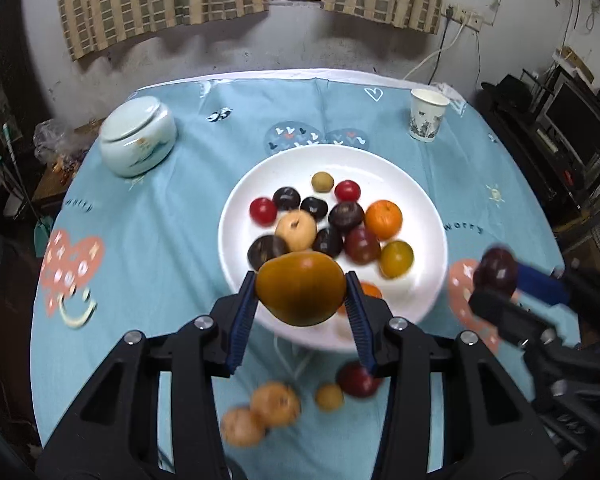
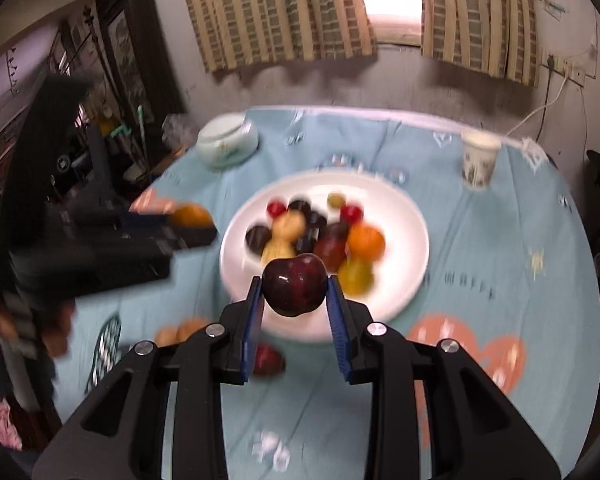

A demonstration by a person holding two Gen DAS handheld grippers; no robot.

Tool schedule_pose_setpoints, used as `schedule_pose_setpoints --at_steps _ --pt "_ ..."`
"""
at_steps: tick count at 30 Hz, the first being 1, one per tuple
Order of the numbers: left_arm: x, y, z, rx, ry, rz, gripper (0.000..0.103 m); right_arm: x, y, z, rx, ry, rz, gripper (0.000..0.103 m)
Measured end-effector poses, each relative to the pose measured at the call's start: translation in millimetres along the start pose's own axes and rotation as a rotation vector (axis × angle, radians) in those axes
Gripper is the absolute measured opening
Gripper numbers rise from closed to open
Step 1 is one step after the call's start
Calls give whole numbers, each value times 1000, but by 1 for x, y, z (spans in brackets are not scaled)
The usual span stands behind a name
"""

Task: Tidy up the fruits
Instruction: 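Carry the red plum and brown pear over the plate and release both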

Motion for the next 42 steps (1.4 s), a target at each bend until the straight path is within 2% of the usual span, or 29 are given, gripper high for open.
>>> schedule_pose_setpoints --at_steps 8,10,16,18,22,23,24,26,29,31,34,37,42 --pt "54 -27 -4 42 -28 22 44 70 -41 -29 17 37 56 32" --pt "68 -29 -5 69 -41 24 44 87 -45 -39 25 53 73 32" --pt "98 -28 -2 64 -38 64 45 119 -46 -57 22 86 126 33" --pt "100 -27 0 63 -37 61 61 125 -45 -61 13 112 163 33" --pt "88 -28 5 52 -39 28 65 112 -40 -65 18 100 135 33" --pt "84 -28 6 51 -47 21 66 106 -39 -66 28 99 134 39" --pt "80 -28 7 47 -50 16 67 100 -39 -67 42 93 117 62" --pt "70 -24 10 40 -55 17 67 85 -41 -67 72 77 62 89" --pt "48 -17 13 34 -60 -3 67 65 -46 -62 78 93 24 88" --pt "28 -10 16 33 -54 -31 68 48 -43 -60 110 66 5 88" --pt "-4 9 17 38 -47 -73 71 22 -17 -51 149 25 12 89" --pt "-26 32 18 37 -64 -93 73 9 38 -36 173 15 62 89" --pt "-43 63 15 30 -66 -70 75 7 137 1 195 -27 190 89"
Point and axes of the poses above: each gripper's, at about its wrist camera, not at the fingertips, and x roughly the way its jaws point, z to its left, y to its underside, the point moved 3 cm from there along x, roughly the way its jaws point, and after that the axes turned 5 degrees about -y, right-handed, at the moved point
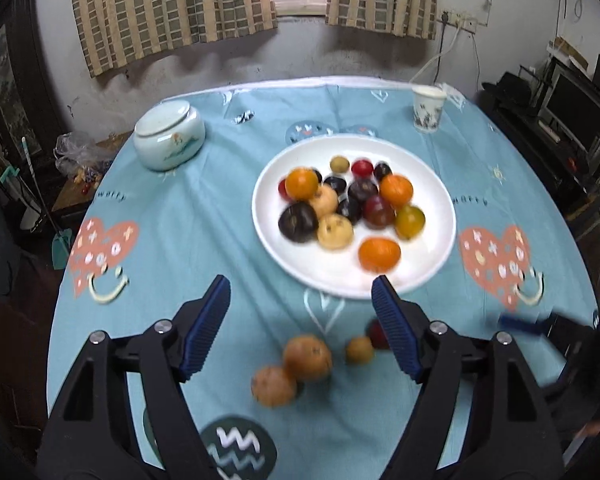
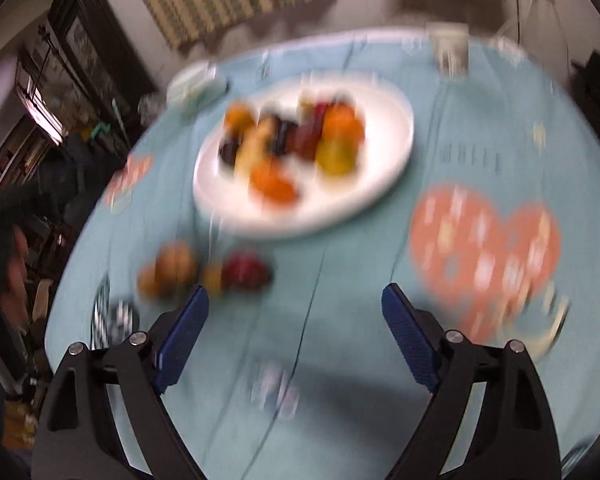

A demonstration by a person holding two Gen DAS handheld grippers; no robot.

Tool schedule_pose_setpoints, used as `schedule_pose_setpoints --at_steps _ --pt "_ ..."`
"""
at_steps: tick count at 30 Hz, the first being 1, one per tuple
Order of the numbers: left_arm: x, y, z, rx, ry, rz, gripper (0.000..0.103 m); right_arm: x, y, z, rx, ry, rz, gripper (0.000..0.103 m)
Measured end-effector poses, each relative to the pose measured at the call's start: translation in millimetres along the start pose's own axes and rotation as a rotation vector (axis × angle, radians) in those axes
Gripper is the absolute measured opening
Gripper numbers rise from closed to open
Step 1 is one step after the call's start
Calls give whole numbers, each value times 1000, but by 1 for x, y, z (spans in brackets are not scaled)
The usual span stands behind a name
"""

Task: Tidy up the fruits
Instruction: 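Carry the red plum and brown pear over the plate and release both, then grasp a red apple with the right gripper while the left gripper grasps a brown pear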

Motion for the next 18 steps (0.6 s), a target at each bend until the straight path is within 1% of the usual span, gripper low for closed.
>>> schedule_pose_setpoints --at_steps 1,4,7,10,13,15,16,18 --pt "-1 4 -1 5 -6 6 75 3 14 4 -2 -8 20 89" --pt "-6 12 -3 11 -6 15 75 5 37 15 -36 -20 56 89" --pt "-12 17 -4 11 -9 12 76 1 43 22 -71 -25 50 89" --pt "-16 24 0 6 -14 14 76 -4 40 23 -71 -37 9 89" --pt "-18 33 19 -44 2 22 76 -10 36 23 -86 -8 -23 89" --pt "-18 47 38 -97 24 40 76 -12 32 23 -119 24 -44 88" --pt "-14 59 53 -137 32 64 76 -9 30 23 -138 44 -41 88" --pt "-6 79 73 -192 23 112 76 -2 25 22 -174 64 -23 82"
Point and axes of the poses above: each gripper's, at about its wrist camera, not at the fingertips, and x roughly the way its jaws point, z to its left, y to its underside, the point moved 3 cm from there along x, roughly the way its jaws point, and after that the axes turned 5 degrees about -y, right-handed, at the moved point
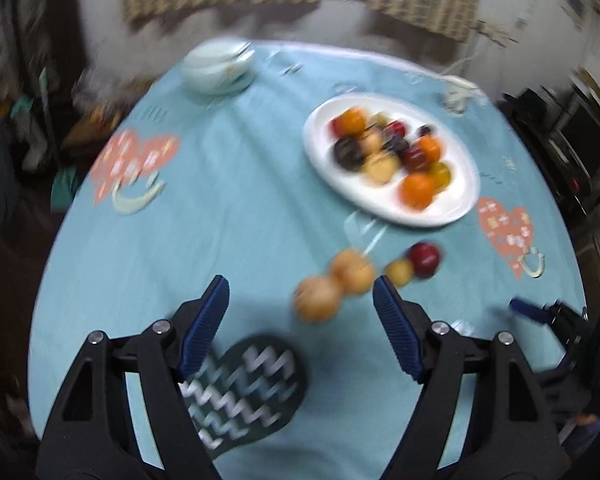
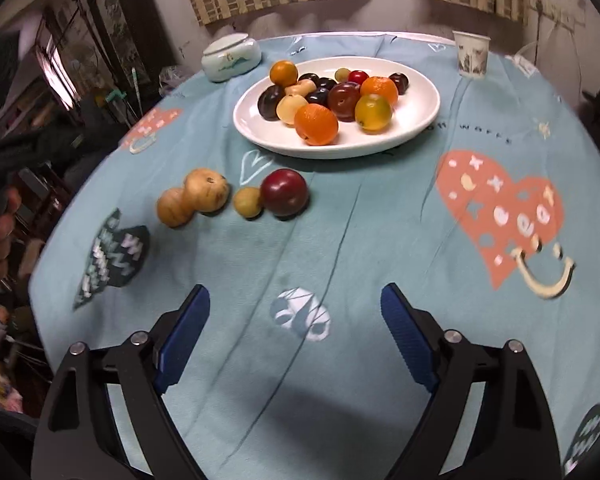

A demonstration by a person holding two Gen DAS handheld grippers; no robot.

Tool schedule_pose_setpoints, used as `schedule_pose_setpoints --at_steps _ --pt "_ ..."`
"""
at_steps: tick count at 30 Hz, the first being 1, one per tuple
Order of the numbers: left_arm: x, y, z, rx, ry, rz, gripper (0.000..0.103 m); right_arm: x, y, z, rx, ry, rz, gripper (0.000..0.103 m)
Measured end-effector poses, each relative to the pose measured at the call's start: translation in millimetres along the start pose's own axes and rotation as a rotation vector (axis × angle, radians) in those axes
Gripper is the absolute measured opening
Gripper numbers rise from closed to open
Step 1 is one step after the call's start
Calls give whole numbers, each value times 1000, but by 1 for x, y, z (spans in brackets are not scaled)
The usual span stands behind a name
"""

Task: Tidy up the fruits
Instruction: 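Grasp a red apple with the right gripper while the left gripper grasps a brown pear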

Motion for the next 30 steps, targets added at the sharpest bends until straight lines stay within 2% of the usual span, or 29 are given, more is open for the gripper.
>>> schedule_pose_setpoints --at_steps 5,10,13,14,15,17,19,22,25,30 --pt "14 29 25 -61 -4 71 76 31 -21 0 -77 22 40 82" --pt "11 37 21 -4 22 68 77 64 -45 11 -227 61 77 80" --pt "10 38 13 52 45 58 79 79 -56 13 -316 68 99 76" --pt "12 38 10 62 51 61 79 84 -59 13 -330 68 112 70" --pt "16 38 8 68 56 69 79 90 -60 12 -344 63 136 56" --pt "27 34 2 72 54 84 79 94 -62 14 -356 21 171 38" --pt "40 30 -3 78 52 101 79 90 -62 15 -370 28 182 38" --pt "60 24 -11 98 48 123 79 73 -58 4 -273 -33 163 38" --pt "74 18 -22 167 40 110 79 60 -48 -7 -176 -65 142 38" --pt "97 9 -34 254 27 115 78 51 -26 -13 -97 -67 142 38"
Point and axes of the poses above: each gripper's, at about its wrist camera, not at the fingertips, and x roughly the way its jaws point, z to its left, y to its underside, the point moved 3 cm from there along x, roughly the way its jaws point, and after that the axes turned 5 degrees about -y, right-handed, at the moved point
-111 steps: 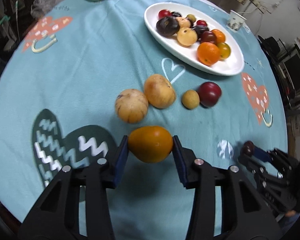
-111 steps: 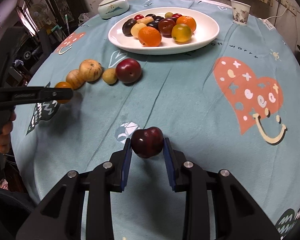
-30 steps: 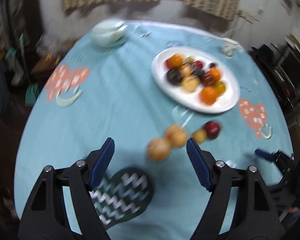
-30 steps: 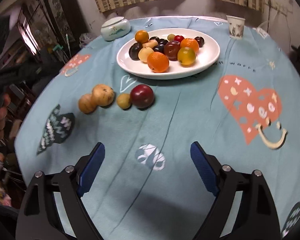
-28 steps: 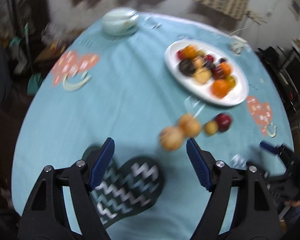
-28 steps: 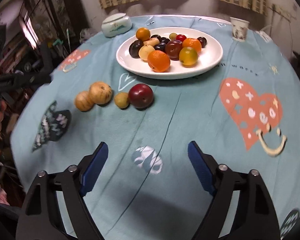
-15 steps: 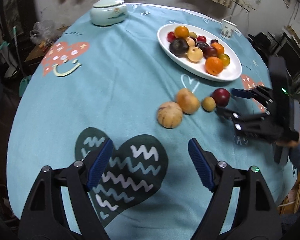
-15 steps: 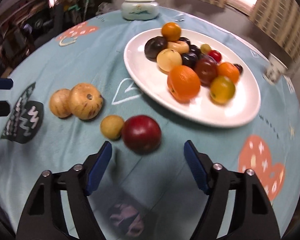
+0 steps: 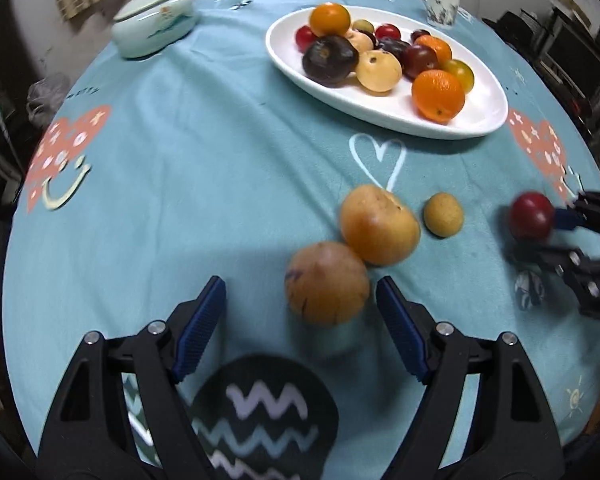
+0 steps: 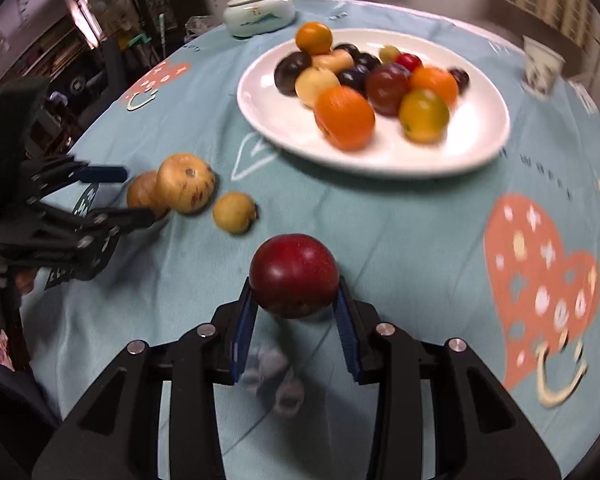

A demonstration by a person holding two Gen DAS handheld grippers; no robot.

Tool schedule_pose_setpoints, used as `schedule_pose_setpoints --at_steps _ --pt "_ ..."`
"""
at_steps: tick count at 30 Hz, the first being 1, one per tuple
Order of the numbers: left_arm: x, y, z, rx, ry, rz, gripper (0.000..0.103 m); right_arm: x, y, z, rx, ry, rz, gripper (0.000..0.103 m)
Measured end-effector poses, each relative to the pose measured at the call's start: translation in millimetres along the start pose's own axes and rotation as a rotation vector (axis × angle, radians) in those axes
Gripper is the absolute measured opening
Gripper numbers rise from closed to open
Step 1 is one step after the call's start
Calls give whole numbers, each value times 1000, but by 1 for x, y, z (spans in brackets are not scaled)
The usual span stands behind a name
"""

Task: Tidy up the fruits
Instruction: 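Grasp a red apple with the right gripper while the left gripper grasps a brown pear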

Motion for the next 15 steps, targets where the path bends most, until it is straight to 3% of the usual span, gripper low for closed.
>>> schedule_pose_setpoints --at_steps 4,6,15 --pt "6 -4 -1 31 12 -3 62 -2 12 5 40 -4 3 38" --pt "2 -4 -1 34 59 -7 40 -4 18 8 57 -9 0 38" --pt "-37 3 -2 10 18 -31 40 -11 27 30 53 -34 -7 38"
Point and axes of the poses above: each gripper's, at about its wrist camera, not at the fingertips, and x roughly the way its jaws point, z to its left, y to its underside, the point moved 3 cm from there along x, roughly the way its jaws point, and after that the axes turned 5 degrees about -y, right-handed, at the moved point
